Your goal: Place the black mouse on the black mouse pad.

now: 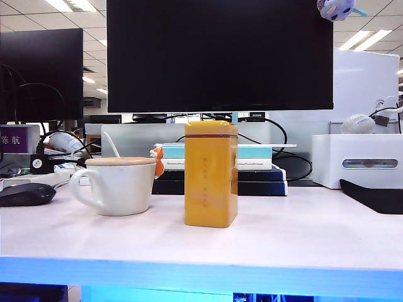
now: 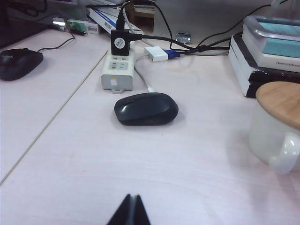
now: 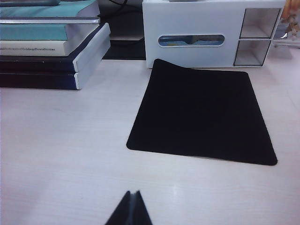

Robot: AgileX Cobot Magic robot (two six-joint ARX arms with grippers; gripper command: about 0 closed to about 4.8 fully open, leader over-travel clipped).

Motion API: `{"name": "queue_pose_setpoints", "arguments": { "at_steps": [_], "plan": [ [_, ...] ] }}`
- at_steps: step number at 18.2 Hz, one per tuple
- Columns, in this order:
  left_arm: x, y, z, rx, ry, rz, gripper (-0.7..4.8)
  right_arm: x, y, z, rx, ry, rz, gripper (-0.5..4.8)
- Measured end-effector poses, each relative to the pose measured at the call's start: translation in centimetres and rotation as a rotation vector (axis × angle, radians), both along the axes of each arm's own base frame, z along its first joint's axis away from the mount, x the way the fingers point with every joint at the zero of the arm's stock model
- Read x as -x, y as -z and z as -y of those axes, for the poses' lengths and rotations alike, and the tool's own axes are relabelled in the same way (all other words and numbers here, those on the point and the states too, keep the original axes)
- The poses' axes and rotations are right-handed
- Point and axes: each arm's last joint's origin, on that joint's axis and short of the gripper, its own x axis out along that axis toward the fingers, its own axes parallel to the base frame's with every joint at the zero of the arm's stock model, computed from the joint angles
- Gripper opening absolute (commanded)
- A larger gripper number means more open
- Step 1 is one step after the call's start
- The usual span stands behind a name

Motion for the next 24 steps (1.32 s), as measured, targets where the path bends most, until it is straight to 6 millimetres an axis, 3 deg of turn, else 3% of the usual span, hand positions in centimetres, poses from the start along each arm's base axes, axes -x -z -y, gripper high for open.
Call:
{"name": "queue_pose_setpoints", "arguments": {
  "at_steps": [10, 13, 14, 15, 17, 18, 22, 24],
  "plan": [
    [0.0, 0.0, -0.1, -0.002, -0.02, -0.001, -0.03, 0.0, 0.0, 0.0, -0.01, 0.004, 0.001, -0.01],
    [0.2, -1.0, -0.2, 0.091, -0.086, 0.023, -0.03, 0.0, -0.5, 0.0, -0.192, 0.032, 0.028, -0.03],
    [0.4, -2.1, -0.2, 0.114, -0.097, 0.057, -0.03, 0.1, -0.9, 0.0, -0.237, 0.038, 0.035, -0.04],
    [0.8, -4.6, -0.3, 0.132, -0.11, 0.144, -0.03, 0.5, -2.9, 0.1, -0.315, 0.058, 0.088, -0.04],
    [1.1, -8.0, -0.4, 0.135, -0.154, 0.206, -0.03, 1.6, -7.1, 0.3, -0.366, 0.112, 0.24, -0.04],
    [0.9, -9.2, -0.4, 0.133, -0.168, 0.215, -0.03, 1.9, -8.2, 0.4, -0.371, 0.135, 0.273, -0.04],
    [-2.7, -17.6, -0.6, 0.096, -0.178, 0.258, -0.03, 1.9, -14.5, 0.5, -0.371, 0.165, 0.319, -0.04],
    [-6.4, -22.2, -0.7, 0.057, -0.15, 0.256, -0.03, 0.8, -17.8, 0.5, -0.366, 0.163, 0.325, -0.04]
  ]
}}
